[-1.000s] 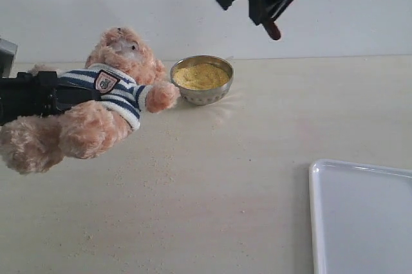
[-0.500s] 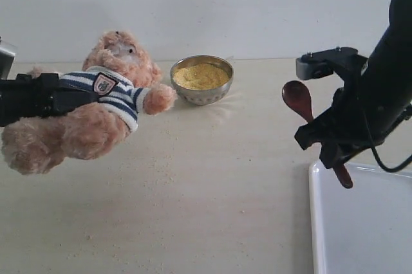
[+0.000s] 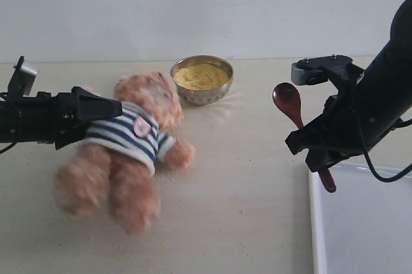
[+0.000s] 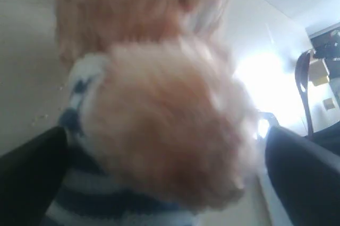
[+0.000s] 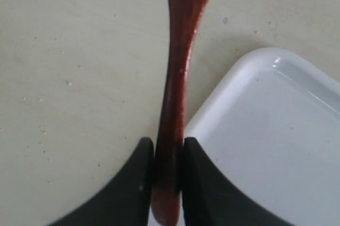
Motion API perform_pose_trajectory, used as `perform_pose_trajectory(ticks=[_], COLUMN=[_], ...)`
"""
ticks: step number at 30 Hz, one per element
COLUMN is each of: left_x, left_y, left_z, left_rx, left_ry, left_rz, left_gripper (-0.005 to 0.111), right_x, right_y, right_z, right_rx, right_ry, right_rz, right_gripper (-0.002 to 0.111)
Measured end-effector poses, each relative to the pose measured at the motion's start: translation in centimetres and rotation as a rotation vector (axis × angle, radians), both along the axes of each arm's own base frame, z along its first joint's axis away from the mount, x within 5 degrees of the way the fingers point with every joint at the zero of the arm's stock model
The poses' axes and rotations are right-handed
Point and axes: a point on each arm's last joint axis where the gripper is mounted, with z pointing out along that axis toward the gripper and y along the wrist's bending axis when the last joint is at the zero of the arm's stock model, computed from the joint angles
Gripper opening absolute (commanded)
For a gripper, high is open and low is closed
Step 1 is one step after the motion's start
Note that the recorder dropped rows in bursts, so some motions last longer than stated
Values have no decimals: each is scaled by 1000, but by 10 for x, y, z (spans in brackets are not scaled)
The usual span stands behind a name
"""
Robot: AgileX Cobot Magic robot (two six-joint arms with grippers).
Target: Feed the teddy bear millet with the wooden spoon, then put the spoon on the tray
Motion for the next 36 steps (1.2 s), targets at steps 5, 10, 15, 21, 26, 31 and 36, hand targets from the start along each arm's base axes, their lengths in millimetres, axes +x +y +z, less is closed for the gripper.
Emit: perform_pose_trajectory(ticks=[5, 10, 15, 21, 26, 31, 36], left_x=[2, 2, 4, 14, 16, 16, 15], left_y=[-1, -1, 2, 31, 57, 85, 105], left_z=[2, 2, 4, 12, 20, 31, 34], left_rx=[-21, -24, -14, -10, -73, -163, -218], left_ry=[-12, -15, -43, -87, -92, -98, -59], left_rz=[17, 14, 17, 92, 159, 220, 288], left_gripper=[110, 110, 110, 110, 108, 95, 29], right_x=[0, 0, 0, 0, 0, 0, 0], right_y=[0, 0, 0, 0, 0, 0, 0], right_z=[0, 0, 0, 0, 0, 0, 0], right_rx=[2, 3, 3, 3, 3, 3, 3], right_ry=[-3, -5, -5, -5, -5, -5, -5], right_rz=[5, 8, 8, 8, 8, 8, 8], right_gripper=[0, 0, 0, 0, 0, 0, 0])
